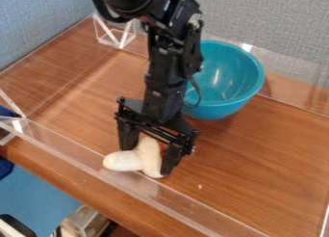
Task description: Remove the mushroom from inside the blue bowl and put it on the table
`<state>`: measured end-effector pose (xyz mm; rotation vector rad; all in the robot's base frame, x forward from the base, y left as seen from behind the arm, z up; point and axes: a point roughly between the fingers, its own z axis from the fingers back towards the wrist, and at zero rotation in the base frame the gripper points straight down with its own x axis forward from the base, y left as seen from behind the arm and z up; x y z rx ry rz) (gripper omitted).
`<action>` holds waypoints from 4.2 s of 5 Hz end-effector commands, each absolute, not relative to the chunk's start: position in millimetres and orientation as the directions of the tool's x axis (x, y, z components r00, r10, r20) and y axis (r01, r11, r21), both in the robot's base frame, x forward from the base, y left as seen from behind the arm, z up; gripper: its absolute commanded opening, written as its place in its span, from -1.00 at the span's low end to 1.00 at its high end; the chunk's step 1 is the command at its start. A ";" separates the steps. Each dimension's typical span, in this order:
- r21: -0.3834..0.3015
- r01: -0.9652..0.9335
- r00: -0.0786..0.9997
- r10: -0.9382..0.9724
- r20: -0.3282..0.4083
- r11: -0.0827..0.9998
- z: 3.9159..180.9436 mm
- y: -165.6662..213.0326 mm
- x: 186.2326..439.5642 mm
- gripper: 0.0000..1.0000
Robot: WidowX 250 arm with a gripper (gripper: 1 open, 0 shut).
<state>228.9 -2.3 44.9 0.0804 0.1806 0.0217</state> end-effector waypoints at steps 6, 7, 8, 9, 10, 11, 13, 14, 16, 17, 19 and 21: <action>0.025 -0.147 0.985 0.144 0.095 0.989 143.7 18.7 243.7 1.00; 0.012 -0.125 0.987 0.123 0.104 0.992 130.4 7.4 245.7 1.00; 0.001 -0.109 0.989 0.108 0.105 0.994 115.3 1.2 254.5 1.00; -0.004 -0.114 0.988 0.114 0.101 0.993 107.3 4.2 254.9 1.00; -0.005 -0.122 0.987 0.122 0.105 0.992 104.3 8.0 254.9 1.00; -0.004 -0.125 0.986 0.125 0.111 0.992 102.3 9.7 254.4 1.00; -0.005 -0.155 0.978 0.154 0.140 0.988 94.6 11.8 255.2 1.00; -0.007 -0.122 0.979 0.121 0.161 0.993 119.5 10.3 254.0 1.00; -0.009 -0.055 0.981 0.056 0.188 0.998 138.9 -0.3 264.8 1.00; -0.018 -0.029 0.981 0.032 0.194 0.999 129.1 -1.7 281.5 1.00; -0.024 -0.057 0.974 0.061 0.216 0.998 135.8 -5.6 299.7 1.00; -0.008 -0.092 0.966 0.091 0.241 0.996 139.0 10.5 313.5 1.00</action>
